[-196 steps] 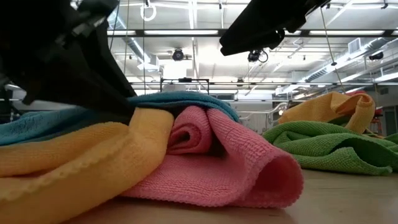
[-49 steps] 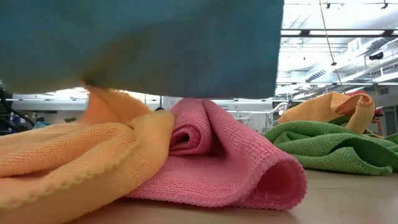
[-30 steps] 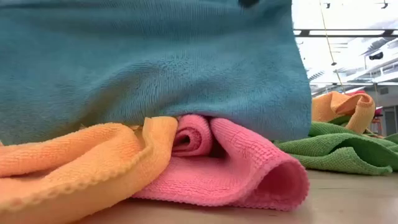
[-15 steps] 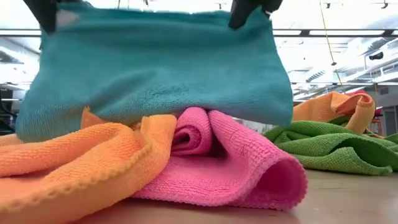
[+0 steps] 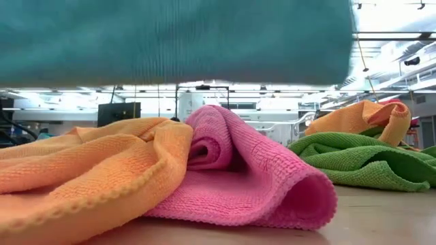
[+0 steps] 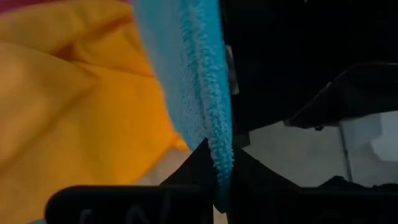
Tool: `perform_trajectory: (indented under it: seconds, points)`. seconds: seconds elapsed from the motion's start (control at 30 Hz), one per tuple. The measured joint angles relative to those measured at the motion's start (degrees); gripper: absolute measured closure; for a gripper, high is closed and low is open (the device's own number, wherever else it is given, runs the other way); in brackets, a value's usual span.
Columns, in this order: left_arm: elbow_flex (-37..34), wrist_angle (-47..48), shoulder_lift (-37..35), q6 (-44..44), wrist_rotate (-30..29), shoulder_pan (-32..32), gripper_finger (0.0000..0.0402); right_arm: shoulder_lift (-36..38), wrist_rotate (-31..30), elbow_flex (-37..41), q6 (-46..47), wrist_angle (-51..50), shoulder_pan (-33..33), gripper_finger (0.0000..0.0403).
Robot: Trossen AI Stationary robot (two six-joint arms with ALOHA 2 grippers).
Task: Fold microfiber towels
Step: Fold the bottom blue microfiber cloth
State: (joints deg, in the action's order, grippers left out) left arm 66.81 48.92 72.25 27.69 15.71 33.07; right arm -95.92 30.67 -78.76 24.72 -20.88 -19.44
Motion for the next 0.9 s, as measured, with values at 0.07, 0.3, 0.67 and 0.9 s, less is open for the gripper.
perform_trajectory:
  seconds: [0.07,0.3,0.67,0.9]
  points:
    - [0.04,-2.33,0.85,0.14,1.37,1.49,0.0392,0.00,-0.66,0.00,1.66,0.96,-1.02,0.0386]
    - [-0.02,0.43,3.03,-2.77,0.47,1.03,0.0382,0.00,-9.95,0.02,-1.03,-4.97,-0.73,0.0386]
    - [-0.39,14.45,3.50,-7.00,-12.09,-9.35,0.0379,0.00,-19.32,0.11,-8.58,-15.00,8.21,0.0388]
    - [-6.63,13.06,3.50,-8.09,-12.98,-14.93,0.0393,0.00,-20.42,0.11,-15.29,-14.84,12.93,0.0379]
